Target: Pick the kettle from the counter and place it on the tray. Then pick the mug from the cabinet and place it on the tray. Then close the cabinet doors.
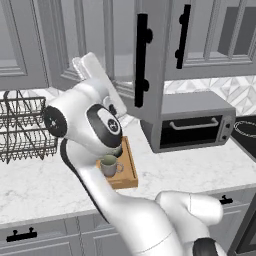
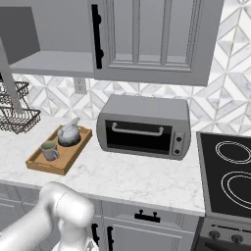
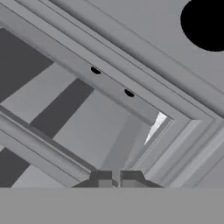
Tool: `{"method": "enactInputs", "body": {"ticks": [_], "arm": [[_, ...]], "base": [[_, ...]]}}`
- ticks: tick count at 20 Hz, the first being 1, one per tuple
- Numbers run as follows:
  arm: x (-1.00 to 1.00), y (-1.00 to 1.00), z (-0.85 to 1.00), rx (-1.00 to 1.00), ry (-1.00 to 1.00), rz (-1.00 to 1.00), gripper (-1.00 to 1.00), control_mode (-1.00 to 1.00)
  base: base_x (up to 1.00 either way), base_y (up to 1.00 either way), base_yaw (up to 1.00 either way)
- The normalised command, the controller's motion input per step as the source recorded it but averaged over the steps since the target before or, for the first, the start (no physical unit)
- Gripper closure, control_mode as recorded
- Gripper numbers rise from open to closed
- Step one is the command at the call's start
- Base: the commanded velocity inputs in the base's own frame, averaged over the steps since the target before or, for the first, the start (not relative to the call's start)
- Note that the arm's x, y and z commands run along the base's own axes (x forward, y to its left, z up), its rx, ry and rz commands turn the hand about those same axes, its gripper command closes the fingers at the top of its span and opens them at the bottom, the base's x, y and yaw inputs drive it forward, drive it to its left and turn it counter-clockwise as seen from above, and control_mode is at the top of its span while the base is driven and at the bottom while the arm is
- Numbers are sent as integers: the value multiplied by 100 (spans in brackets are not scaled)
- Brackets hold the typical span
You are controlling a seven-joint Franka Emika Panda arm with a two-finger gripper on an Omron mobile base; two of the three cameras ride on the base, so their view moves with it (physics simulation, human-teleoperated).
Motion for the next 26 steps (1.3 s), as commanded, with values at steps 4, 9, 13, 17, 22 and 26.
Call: {"method": "enactInputs", "body": {"ticks": [4, 9, 13, 17, 22, 26], "arm": [[100, -98, 55, 0, -10, 37, 100, -100], [100, -66, 51, 0, -10, 34, 100, -100], [100, -2, 46, 7, 1, 29, 100, -100], [100, -4, 35, 14, 6, 31, 100, -100], [100, -2, 7, 8, 10, 25, 100, -100], [96, 0, 0, 3, 17, 13, 100, -100]], "base": [[0, 0, 0], [0, 0, 0], [0, 0, 0], [0, 0, 0], [0, 0, 0], [0, 0, 0]]}}
